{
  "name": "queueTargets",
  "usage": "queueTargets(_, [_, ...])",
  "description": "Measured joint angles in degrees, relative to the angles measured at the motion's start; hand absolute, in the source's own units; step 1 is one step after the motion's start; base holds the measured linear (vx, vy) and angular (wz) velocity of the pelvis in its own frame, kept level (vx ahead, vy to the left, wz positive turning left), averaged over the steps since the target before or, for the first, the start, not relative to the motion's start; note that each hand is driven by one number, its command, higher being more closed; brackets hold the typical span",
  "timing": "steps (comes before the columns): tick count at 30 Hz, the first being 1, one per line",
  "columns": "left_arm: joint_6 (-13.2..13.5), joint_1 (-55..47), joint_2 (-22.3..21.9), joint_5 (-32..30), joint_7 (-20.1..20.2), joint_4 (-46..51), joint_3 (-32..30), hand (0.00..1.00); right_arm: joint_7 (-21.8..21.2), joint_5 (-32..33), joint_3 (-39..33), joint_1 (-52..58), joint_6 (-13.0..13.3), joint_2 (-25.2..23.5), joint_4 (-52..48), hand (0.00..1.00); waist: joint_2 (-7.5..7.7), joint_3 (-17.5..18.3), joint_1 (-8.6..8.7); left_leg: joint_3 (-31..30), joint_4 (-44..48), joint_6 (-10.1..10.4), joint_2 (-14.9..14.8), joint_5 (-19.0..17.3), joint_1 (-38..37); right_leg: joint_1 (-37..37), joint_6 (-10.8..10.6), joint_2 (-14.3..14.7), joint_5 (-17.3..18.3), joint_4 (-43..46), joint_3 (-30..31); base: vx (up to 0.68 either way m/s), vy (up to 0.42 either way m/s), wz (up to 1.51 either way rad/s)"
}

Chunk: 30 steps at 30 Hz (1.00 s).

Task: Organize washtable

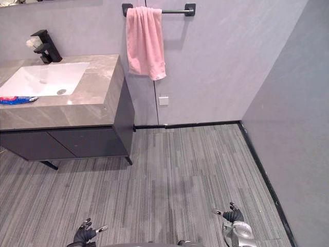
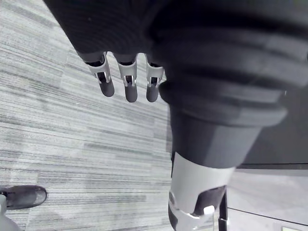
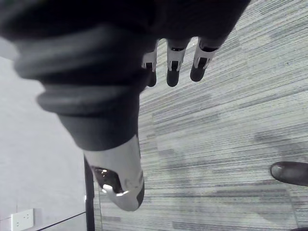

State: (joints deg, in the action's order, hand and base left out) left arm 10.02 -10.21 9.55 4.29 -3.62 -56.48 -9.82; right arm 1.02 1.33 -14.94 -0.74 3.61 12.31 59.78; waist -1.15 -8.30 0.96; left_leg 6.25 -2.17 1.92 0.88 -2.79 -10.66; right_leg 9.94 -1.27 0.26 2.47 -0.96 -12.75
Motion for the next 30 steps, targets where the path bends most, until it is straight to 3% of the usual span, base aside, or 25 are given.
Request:
queueTargets(6, [-0.19, 0.04, -0.01, -0.22, 0.14, -0.34, -1.76, 0.0, 0.02, -0.28, -0.95, 0.0, -0.01, 0.11, 0.12, 0.0, -0.07, 0.04, 0.15, -0.04, -0.99, -0.82, 0.14, 0.56, -0.09, -0.18, 0.24, 0.01, -0.16, -0.26, -0.42, 0.0, -0.002, 0.02])
queueTargets(30, [-0.23, 0.02, -0.31, -0.23, 1.03, -0.36, -1.73, 0.0, 0.03, -0.3, -1.05, 0.0, -0.17, -0.01, 0.19, 0.0, 0.22, -0.1, 1.18, 0.52, -1.98, -0.61, 0.24, 0.67, -0.11, -0.32, 0.03, 0.04, -0.37, -1.14, 0.08, -0.01, -0.012, -0.01])
